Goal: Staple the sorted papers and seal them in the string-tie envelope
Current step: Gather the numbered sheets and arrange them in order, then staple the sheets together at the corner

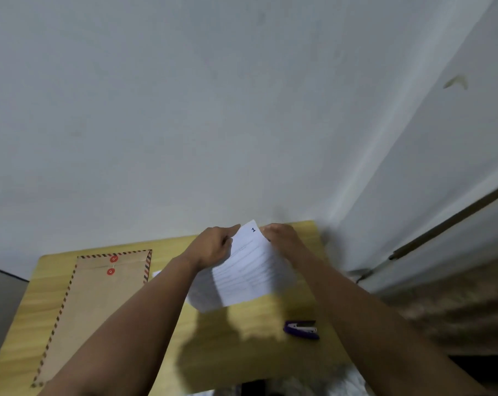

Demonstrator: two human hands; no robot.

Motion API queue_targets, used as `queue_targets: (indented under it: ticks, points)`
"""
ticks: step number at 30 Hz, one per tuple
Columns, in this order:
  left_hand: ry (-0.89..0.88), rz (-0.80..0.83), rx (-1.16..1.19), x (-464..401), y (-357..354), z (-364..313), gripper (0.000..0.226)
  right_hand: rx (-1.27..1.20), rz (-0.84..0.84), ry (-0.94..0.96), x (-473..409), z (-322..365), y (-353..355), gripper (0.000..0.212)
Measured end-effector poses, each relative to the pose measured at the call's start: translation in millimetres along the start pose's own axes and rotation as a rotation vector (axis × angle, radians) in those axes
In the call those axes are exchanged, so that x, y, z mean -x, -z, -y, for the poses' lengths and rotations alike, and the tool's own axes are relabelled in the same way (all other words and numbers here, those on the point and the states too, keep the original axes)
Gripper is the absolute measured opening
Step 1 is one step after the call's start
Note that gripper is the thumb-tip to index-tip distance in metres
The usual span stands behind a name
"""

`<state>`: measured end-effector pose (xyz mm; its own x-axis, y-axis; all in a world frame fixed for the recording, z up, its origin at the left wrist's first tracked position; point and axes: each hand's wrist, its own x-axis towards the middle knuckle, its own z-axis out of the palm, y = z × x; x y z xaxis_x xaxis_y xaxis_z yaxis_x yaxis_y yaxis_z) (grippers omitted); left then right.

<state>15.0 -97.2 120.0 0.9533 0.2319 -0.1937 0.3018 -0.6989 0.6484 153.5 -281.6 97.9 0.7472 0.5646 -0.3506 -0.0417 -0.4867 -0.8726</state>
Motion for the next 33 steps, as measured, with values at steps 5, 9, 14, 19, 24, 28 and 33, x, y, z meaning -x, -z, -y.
queue_targets:
  ticks: [5,9,14,19,24,28,33]
  points:
    - [0.106,0.094,-0.020,4,-33,28,0.057,0.537,0.050,-0.197,24,-78,7,0.024]
    - [0.155,0.146,-0.091,12,-56,41,0.054,0.813,0.429,-0.387,57,-139,5,0.079]
    - [0.157,0.191,-0.148,17,-64,44,0.056,1.117,0.386,-0.180,79,-186,-9,0.054]
    - [0.153,0.198,-0.160,23,-54,42,0.060,0.888,0.251,-0.332,75,-191,-9,0.047]
    - [0.175,0.191,-0.157,23,-39,33,0.059,0.211,0.016,-0.475,49,-165,6,0.054]
    - [0.177,0.173,-0.089,21,-24,26,0.062,-0.304,-0.028,-0.554,30,-131,21,0.047]
    - [0.160,0.196,-0.057,14,-4,25,0.064,-0.664,0.059,-0.585,15,-99,39,0.036]
